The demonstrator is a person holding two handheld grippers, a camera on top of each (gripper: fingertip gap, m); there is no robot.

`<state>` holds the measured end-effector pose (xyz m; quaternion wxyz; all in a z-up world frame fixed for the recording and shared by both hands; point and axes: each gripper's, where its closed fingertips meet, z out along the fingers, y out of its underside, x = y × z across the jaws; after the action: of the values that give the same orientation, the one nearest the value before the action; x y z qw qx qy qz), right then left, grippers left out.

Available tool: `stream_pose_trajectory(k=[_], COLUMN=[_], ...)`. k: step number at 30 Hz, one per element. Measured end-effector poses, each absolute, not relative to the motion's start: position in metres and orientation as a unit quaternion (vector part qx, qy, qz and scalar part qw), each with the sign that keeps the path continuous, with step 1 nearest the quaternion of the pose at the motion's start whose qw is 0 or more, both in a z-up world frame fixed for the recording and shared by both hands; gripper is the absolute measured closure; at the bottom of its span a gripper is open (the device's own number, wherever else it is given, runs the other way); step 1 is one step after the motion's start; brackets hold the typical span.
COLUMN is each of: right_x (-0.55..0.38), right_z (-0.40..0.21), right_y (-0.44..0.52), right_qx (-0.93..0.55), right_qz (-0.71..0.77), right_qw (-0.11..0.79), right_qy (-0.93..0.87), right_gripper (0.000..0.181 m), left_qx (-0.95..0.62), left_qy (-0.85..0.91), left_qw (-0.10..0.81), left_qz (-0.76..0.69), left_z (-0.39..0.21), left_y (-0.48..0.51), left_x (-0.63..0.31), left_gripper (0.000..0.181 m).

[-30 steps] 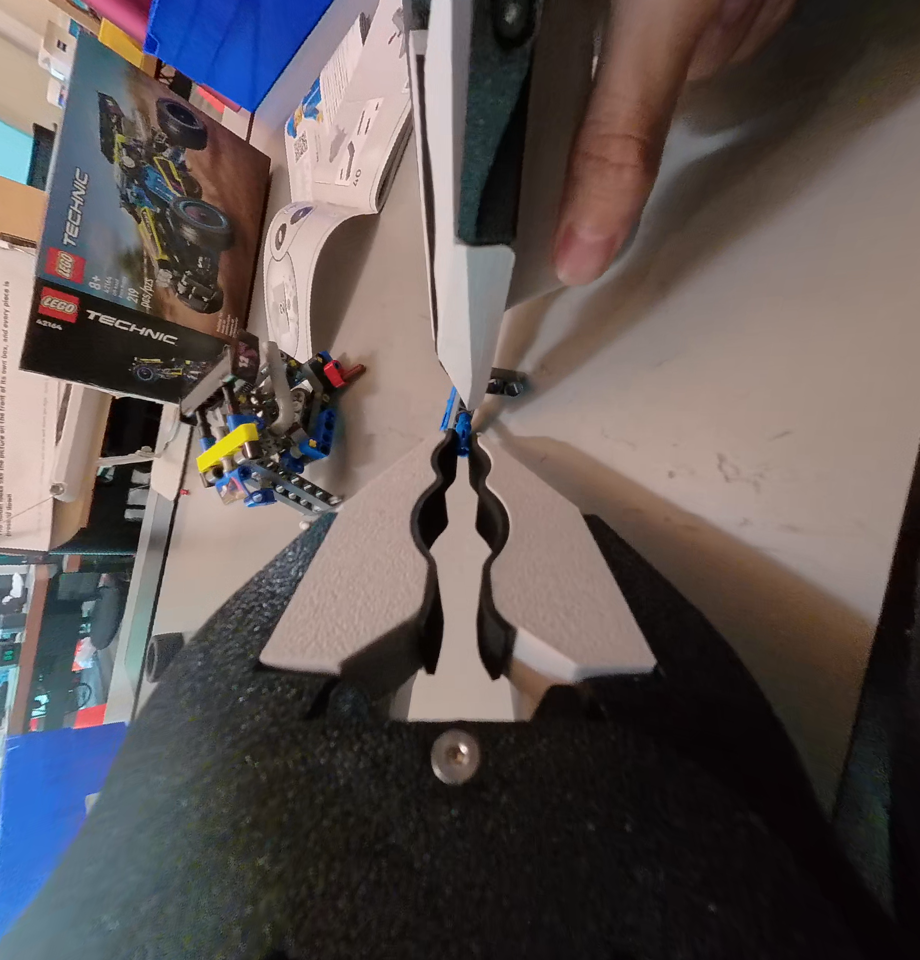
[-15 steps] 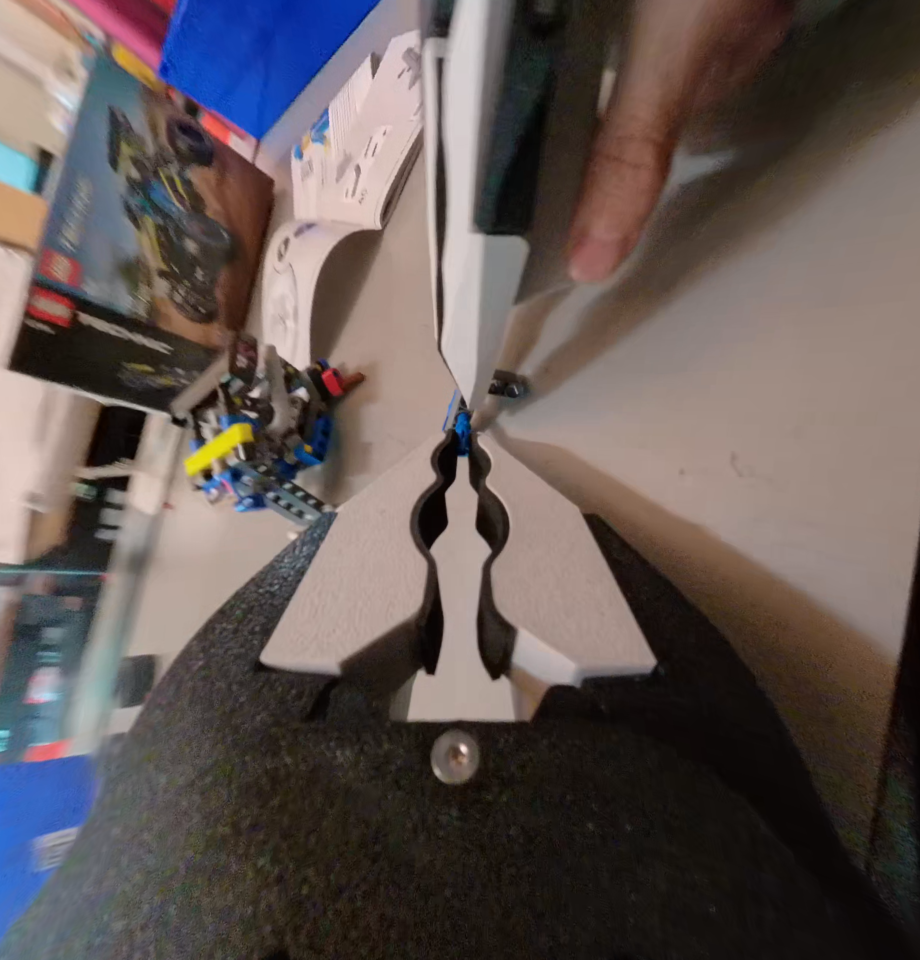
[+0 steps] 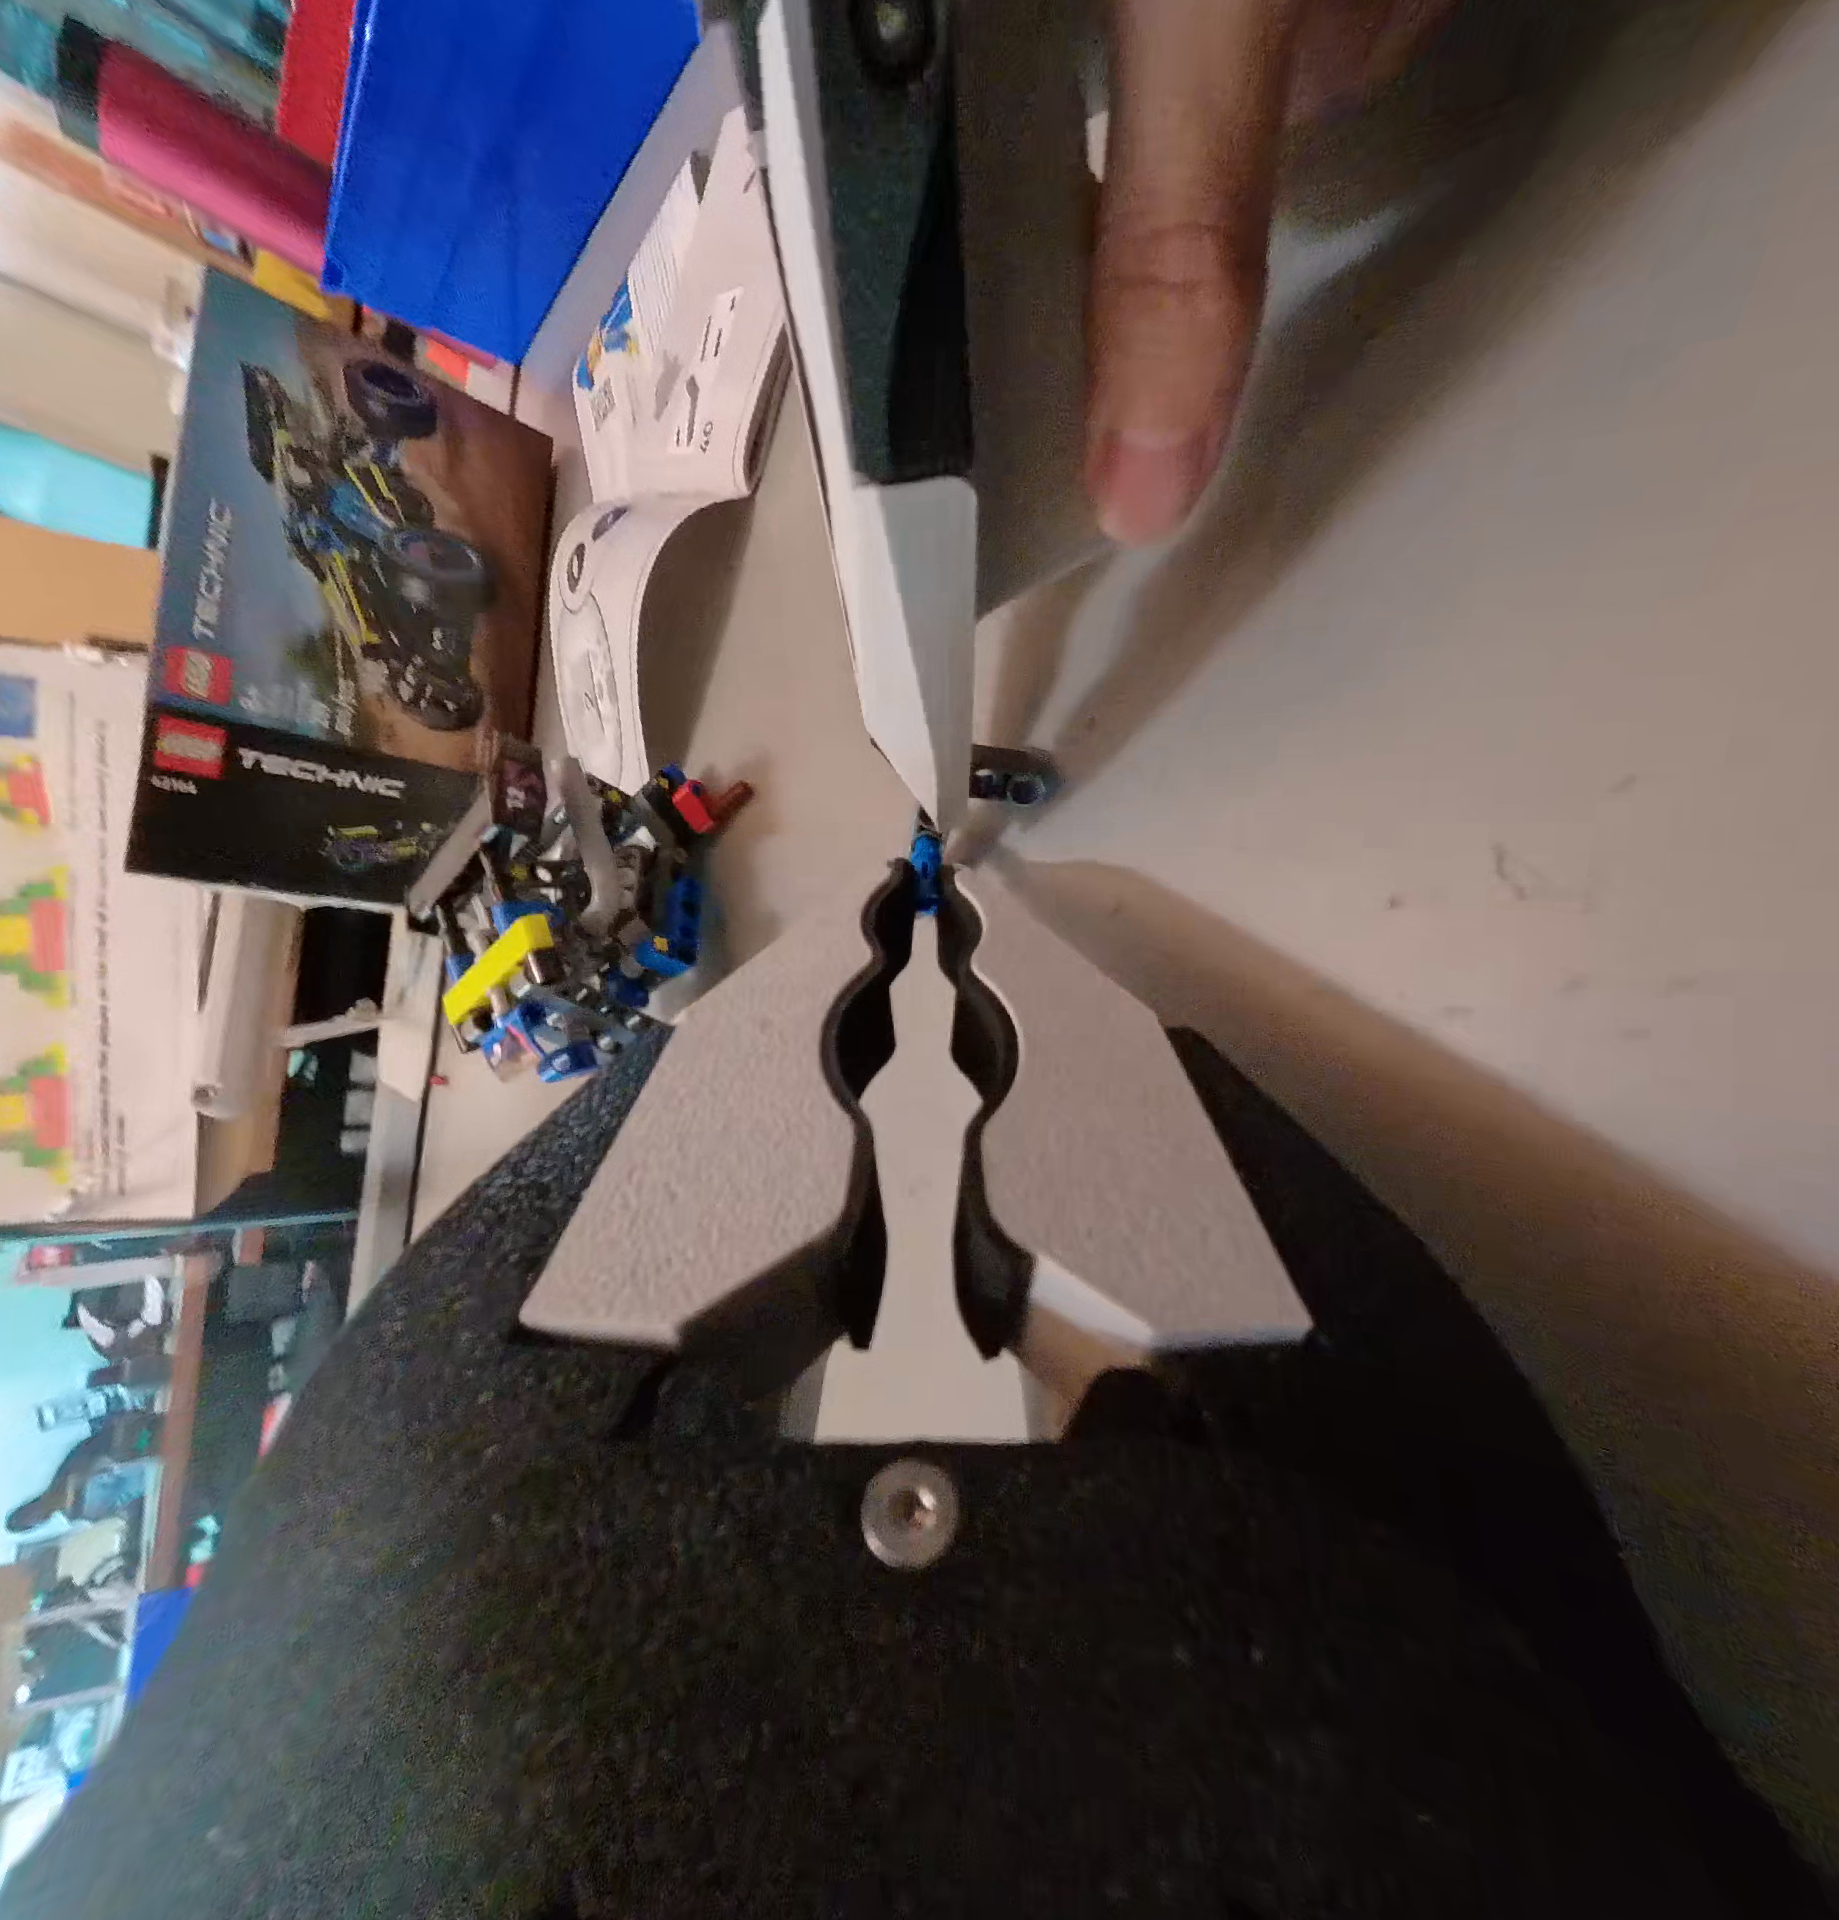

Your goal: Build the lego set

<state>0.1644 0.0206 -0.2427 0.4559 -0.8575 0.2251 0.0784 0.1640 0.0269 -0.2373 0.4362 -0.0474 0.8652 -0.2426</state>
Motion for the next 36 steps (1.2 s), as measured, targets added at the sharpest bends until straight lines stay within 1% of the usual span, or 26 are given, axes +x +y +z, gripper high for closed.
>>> stream_pose_trajectory(k=[2, 4, 5, 8, 11, 14, 15, 18, 19, 20, 22, 23, 27, 28, 29, 31, 32, 33, 34, 36], right_x=[0.162, 0.160, 0.160, 0.159, 0.159, 0.159, 0.160, 0.164, 0.164, 0.163, 0.162, 0.161, 0.161, 0.163, 0.165, 0.167, 0.166, 0.166, 0.165, 0.163], right_z=[-0.243, -0.243, -0.243, -0.243, -0.243, -0.243, -0.243, -0.243, -0.243, -0.243, -0.243, -0.243, -0.243, -0.243, -0.243, -0.243, -0.243, -0.242, -0.243, -0.243], right_y=[0.022, 0.022, 0.023, 0.024, 0.026, 0.028, 0.028, 0.030, 0.030, 0.031, 0.033, 0.034, 0.036, 0.036, 0.037, 0.037, 0.037, 0.038, 0.038, 0.040], right_qx=[-0.859, -0.862, -0.863, -0.863, -0.862, -0.866, -0.868, -0.867, -0.867, -0.867, -0.869, -0.871, -0.872, -0.870, -0.869, -0.866, -0.865, -0.866, -0.868, -0.867], right_qz=[0.085, 0.082, 0.079, 0.071, 0.071, 0.045, 0.033, 0.018, 0.019, 0.020, 0.021, 0.017, 0.009, 0.010, 0.007, 0.020, 0.027, 0.024, 0.020, 0.026], right_qw=[0.455, 0.453, 0.453, 0.454, 0.453, 0.451, 0.450, 0.451, 0.451, 0.451, 0.450, 0.448, 0.448, 0.449, 0.449, 0.451, 0.453, 0.452, 0.451, 0.452], right_qy=[0.218, 0.211, 0.209, 0.209, 0.214, 0.209, 0.209, 0.211, 0.210, 0.209, 0.203, 0.201, 0.197, 0.203, 0.207, 0.213, 0.214, 0.211, 0.206, 0.207], right_gripper=[0.173, 0.173, 0.173, 0.173, 0.173, 0.173, 0.173, 0.173, 0.173, 0.173, 0.172, 0.172, 0.172, 0.173, 0.173, 0.173, 0.173, 0.173, 0.173, 0.172], left_qx=[-0.071, -0.134, -0.140, -0.119, -0.150, -0.229, -0.224, -0.081, -0.091, -0.142, -0.245, -0.267, -0.300, -0.303, -0.288, -0.203, -0.184, -0.192, -0.222, -0.302], left_qy=[0.871, 0.872, 0.872, 0.874, 0.876, 0.865, 0.866, 0.864, 0.861, 0.863, 0.854, 0.851, 0.844, 0.843, 0.846, 0.857, 0.855, 0.852, 0.848, 0.838], left_qw=[0.406, 0.344, 0.332, 0.353, 0.315, 0.265, 0.279, 0.442, 0.450, 0.415, 0.310, 0.287, 0.271, 0.273, 0.299, 0.400, 0.424, 0.422, 0.393, 0.294], left_qz=[-0.269, -0.320, -0.330, -0.312, -0.333, -0.360, -0.349, -0.228, -0.219, -0.251, -0.338, -0.350, -0.353, -0.351, -0.333, -0.256, -0.236, -0.245, -0.276, -0.347], left_z=[-0.240, -0.242, -0.242, -0.242, -0.241, -0.242, -0.242, -0.242, -0.242, -0.243, -0.242, -0.242, -0.243, -0.243, -0.243, -0.243, -0.243, -0.243, -0.244, -0.241], left_y=[0.028, 0.027, 0.027, 0.028, 0.030, 0.032, 0.033, 0.037, 0.037, 0.038, 0.039, 0.040, 0.042, 0.043, 0.044, 0.045, 0.045, 0.046, 0.046, 0.047], left_x=[0.165, 0.164, 0.164, 0.162, 0.161, 0.160, 0.161, 0.164, 0.164, 0.163, 0.162, 0.161, 0.160, 0.161, 0.163, 0.166, 0.165, 0.164, 0.163, 0.160], left_gripper=[0.180, 0.180, 0.180, 0.180, 0.180, 0.179, 0.179, 0.179, 0.179, 0.179, 0.180, 0.180, 0.180, 0.180, 0.180, 0.180, 0.180, 0.180, 0.179, 0.180])
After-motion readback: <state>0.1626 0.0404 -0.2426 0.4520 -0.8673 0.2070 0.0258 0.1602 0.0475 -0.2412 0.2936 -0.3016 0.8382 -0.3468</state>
